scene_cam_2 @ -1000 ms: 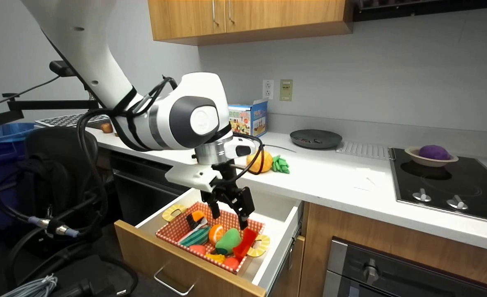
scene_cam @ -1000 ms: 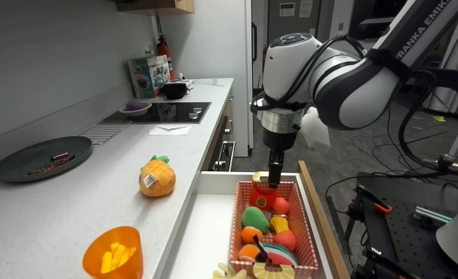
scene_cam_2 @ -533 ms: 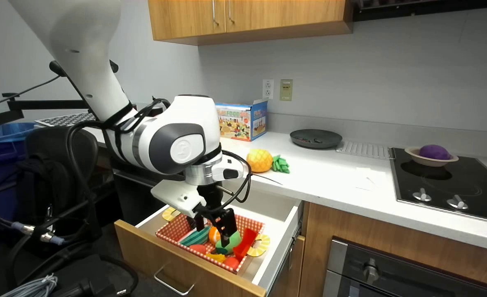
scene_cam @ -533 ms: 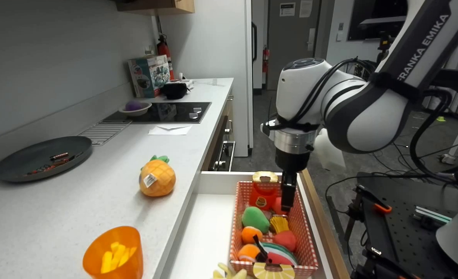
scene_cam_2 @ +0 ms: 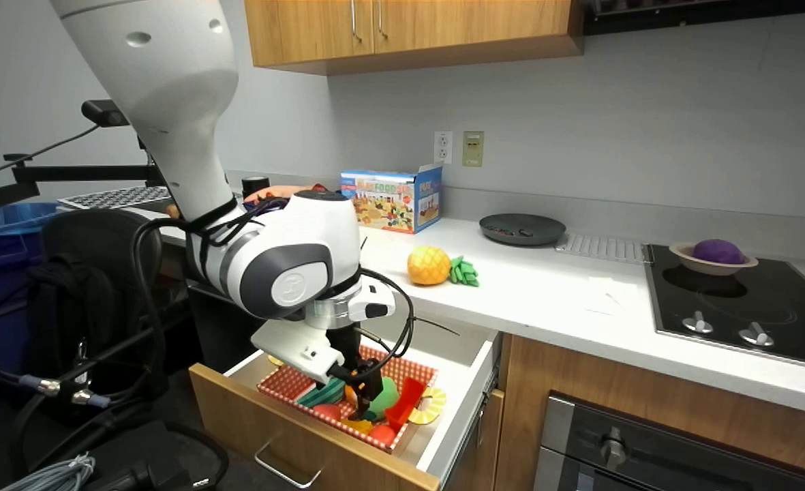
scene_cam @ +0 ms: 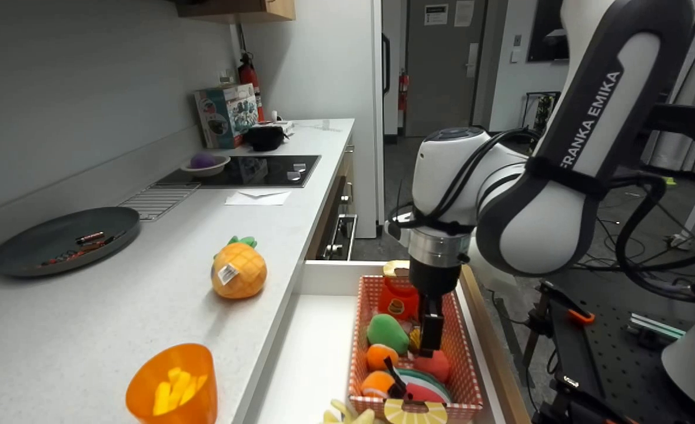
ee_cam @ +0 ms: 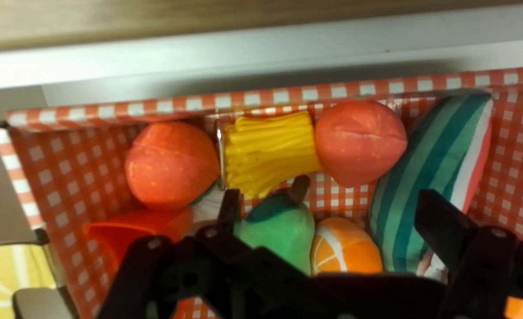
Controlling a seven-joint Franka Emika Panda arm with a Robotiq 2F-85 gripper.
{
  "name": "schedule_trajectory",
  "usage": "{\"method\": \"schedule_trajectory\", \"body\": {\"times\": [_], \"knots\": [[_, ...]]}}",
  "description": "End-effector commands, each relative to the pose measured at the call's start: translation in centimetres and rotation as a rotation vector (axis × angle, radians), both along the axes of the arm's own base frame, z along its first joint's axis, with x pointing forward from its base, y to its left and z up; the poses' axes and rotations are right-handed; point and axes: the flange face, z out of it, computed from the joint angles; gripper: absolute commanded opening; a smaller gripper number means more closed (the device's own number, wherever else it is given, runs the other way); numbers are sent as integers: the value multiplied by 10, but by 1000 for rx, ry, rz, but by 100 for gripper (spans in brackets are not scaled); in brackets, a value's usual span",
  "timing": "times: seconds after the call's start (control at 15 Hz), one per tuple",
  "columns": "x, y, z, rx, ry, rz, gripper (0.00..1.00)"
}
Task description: Remove the pineapple and pear plushies from the drawer, put them on the counter and then close the drawer
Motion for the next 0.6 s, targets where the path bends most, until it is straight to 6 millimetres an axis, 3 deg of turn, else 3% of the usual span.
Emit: {"method": "schedule_trajectory", "body": {"times": [0.0,0.53], "knots": [[23,-3,-15,19,-27,47,100],[53,-38,-36,-62,-60,134,100]]}}
